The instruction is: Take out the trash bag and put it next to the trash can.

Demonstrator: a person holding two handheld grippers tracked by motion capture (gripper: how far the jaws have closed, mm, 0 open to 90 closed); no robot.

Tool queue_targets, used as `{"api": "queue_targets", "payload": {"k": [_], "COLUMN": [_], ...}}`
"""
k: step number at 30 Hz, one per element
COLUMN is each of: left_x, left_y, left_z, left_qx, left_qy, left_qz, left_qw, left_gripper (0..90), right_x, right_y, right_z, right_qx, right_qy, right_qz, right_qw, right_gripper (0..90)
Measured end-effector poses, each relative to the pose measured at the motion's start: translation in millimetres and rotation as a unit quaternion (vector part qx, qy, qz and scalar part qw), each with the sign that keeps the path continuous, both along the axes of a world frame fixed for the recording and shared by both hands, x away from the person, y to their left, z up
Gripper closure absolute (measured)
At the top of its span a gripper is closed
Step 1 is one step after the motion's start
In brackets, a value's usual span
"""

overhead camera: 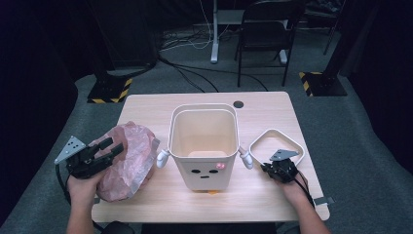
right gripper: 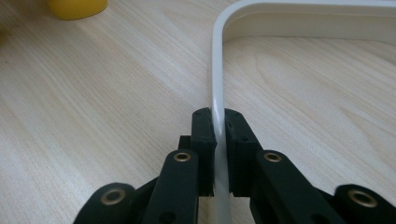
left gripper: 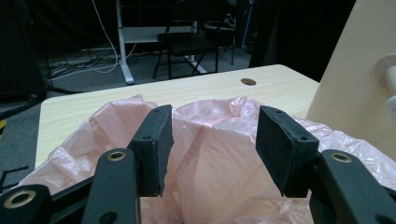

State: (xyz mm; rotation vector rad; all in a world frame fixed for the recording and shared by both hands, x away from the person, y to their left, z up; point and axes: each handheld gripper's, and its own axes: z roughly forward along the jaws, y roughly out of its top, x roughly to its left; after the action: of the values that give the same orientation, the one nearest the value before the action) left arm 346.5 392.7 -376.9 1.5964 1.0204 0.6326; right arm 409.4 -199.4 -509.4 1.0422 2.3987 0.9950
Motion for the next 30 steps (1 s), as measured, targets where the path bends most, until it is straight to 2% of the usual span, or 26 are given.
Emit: {"api": "queue_targets", "payload": {"k": [3, 7, 14, 19, 25, 30], "left_x": [-0.9, -0.7, 0.0, -1.5, -2.9, -3.4], "left_y": [-0.8, -1.9, -1.2, 0.2, 0.0, -1.0], "left_z": [1.0, 1.6, 1.8, 3.6, 5.1, 6.0], "left_qx": [0.002, 0.006, 0.007, 0.008, 0.008, 0.010], "left_qy": [-0.001, -0.002, 0.000, -0.002, -0.004, -0.005], "left_qz": [-0.001, -0.002, -0.001, 0.000, 0.001, 0.002], "left_qw": [1.0000, 1.0000, 1.0000, 1.0000, 1.0000, 0.9999], "left_gripper": [46.0, 46.0, 45.9, 45.9, 45.7, 45.6], "right_x": [-0.3, -3.0, -13.6, -17.3, -20.4, -23.3], "right_y": [0.1, -1.2, -2.9, -4.9, -8.0, -11.3], "right_z": [1.0, 6.5, 23.8, 35.3, 49.1, 71.9], "right_qx": [-0.005, 0.006, 0.019, 0.037, 0.047, 0.053], "right_qy": [-0.003, -0.013, -0.053, -0.055, -0.054, -0.062], "right_qz": [-0.001, -0.006, -0.006, -0.001, 0.001, 0.004], "right_qw": [1.0000, 0.9999, 0.9984, 0.9978, 0.9974, 0.9966], "right_gripper": [84.0, 84.1, 84.2, 84.2, 84.2, 84.1]}}
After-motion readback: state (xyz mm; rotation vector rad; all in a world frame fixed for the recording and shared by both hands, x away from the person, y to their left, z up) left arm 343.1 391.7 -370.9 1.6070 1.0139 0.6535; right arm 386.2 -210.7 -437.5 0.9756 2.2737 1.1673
